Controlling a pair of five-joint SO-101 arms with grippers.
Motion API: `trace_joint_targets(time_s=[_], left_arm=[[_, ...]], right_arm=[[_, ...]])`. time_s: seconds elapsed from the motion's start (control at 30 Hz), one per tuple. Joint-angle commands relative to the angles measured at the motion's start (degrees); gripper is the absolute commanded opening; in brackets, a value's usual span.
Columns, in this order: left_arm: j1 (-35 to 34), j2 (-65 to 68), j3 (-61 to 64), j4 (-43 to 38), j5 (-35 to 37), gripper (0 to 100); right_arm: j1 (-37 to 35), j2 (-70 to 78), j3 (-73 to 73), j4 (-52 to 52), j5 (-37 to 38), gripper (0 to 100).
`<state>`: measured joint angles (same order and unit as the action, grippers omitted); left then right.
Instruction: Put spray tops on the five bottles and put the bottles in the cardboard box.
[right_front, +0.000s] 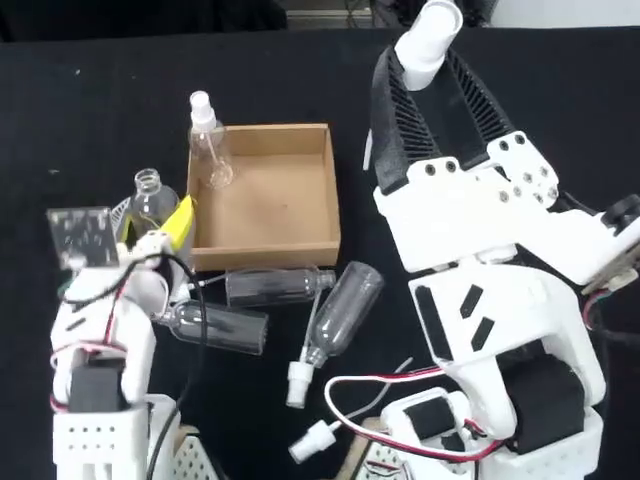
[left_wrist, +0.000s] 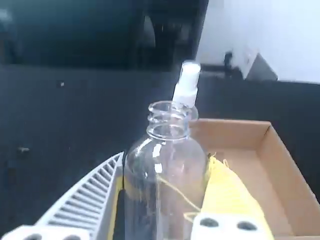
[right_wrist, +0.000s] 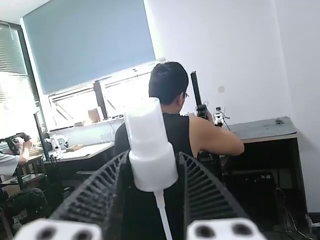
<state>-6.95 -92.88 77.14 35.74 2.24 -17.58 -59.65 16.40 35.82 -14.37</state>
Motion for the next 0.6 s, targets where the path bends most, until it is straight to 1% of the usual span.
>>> trace_joint_targets(time_s=[0.0, 0.07, 0.27, 0.47, 0.57], left_arm=[[0.75, -9.85, 1.71, -1.41, 0.53, 3], [0.75, -12.57, 3.38, -1.67, 0.53, 3], [0.84, -10.55, 3.47, -1.76, 0.62, 3], [0.75, -10.64, 3.65, -1.85, 0.62, 3], [0.04, -10.64, 5.32, -5.27, 0.18, 3]], right_arm=[[0.79, -0.4, -0.31, -1.85, -0.53, 6.4], [-1.23, -0.4, 0.4, -2.99, -0.53, 6.4], [-6.86, -0.4, 2.15, -3.78, -0.53, 6.7], [-8.62, -0.4, 2.86, -3.78, -0.35, 6.7], [-8.62, -0.4, 4.7, -6.59, -0.18, 6.7]])
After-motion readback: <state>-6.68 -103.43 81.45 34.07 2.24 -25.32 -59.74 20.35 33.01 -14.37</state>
